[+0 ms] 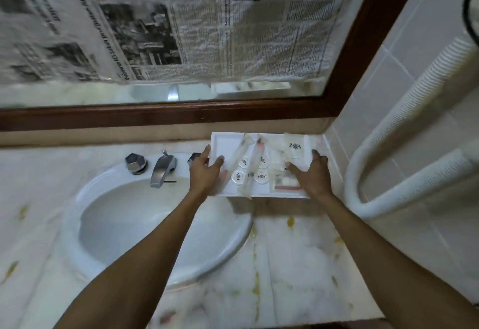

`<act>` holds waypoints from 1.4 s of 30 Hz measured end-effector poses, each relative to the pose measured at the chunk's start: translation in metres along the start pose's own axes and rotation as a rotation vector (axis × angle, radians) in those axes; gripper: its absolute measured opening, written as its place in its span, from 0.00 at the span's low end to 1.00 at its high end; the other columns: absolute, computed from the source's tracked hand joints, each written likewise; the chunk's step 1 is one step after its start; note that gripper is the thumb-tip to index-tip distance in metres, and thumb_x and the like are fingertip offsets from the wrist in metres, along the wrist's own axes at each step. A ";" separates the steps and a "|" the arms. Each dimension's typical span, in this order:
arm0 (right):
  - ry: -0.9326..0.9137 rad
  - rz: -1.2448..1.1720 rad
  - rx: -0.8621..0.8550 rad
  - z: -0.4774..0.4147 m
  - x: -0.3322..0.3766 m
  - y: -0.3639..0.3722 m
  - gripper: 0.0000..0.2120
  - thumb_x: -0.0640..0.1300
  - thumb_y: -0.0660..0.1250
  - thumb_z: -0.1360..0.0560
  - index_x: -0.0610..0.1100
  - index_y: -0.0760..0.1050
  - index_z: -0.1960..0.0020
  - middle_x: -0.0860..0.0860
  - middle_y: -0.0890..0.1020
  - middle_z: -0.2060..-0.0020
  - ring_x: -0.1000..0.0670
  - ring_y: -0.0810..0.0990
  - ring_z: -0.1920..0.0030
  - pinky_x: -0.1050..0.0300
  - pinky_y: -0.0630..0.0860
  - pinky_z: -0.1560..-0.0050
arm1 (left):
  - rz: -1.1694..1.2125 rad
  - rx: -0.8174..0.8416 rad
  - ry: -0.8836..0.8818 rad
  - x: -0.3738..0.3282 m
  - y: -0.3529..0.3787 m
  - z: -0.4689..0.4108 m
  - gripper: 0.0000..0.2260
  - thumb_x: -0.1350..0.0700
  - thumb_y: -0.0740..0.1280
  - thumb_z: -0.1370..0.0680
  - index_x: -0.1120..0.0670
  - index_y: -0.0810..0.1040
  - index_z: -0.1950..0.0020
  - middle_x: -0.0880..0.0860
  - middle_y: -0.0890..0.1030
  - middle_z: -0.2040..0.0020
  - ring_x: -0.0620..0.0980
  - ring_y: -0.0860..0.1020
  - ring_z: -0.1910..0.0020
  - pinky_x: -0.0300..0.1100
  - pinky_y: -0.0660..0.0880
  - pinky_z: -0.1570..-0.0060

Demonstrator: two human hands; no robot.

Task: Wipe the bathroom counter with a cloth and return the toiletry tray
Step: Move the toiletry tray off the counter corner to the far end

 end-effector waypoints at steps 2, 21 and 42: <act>-0.054 0.000 0.046 0.021 0.015 0.001 0.47 0.61 0.74 0.31 0.41 0.58 0.23 0.42 0.68 0.33 0.41 0.72 0.33 0.51 0.70 0.37 | 0.008 -0.048 0.012 -0.001 -0.029 0.030 0.19 0.54 0.71 0.23 0.52 0.78 0.32 0.48 0.83 0.42 0.50 0.82 0.46 0.45 0.77 0.43; -0.462 -0.136 0.404 0.213 0.261 0.159 0.40 0.60 0.79 0.37 0.47 0.67 0.32 0.49 0.73 0.39 0.49 0.74 0.40 0.49 0.73 0.39 | -0.026 -0.531 -0.029 0.073 -0.371 0.188 0.25 0.51 0.79 0.32 0.49 0.79 0.36 0.50 0.83 0.49 0.51 0.80 0.53 0.42 0.74 0.58; -0.637 -0.021 0.641 0.408 0.481 0.452 0.40 0.64 0.72 0.31 0.43 0.64 0.28 0.44 0.72 0.35 0.44 0.75 0.38 0.50 0.72 0.39 | -0.036 -0.726 -0.206 0.236 -0.716 0.227 0.37 0.48 0.81 0.32 0.53 0.72 0.27 0.51 0.81 0.40 0.52 0.78 0.47 0.42 0.75 0.53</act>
Point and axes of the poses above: each hand's wrist, its own z-axis away from the middle knuckle, its own y-axis out of the palm, x = y × z, the point moved 3 cm from there along -z, towards the middle knuckle
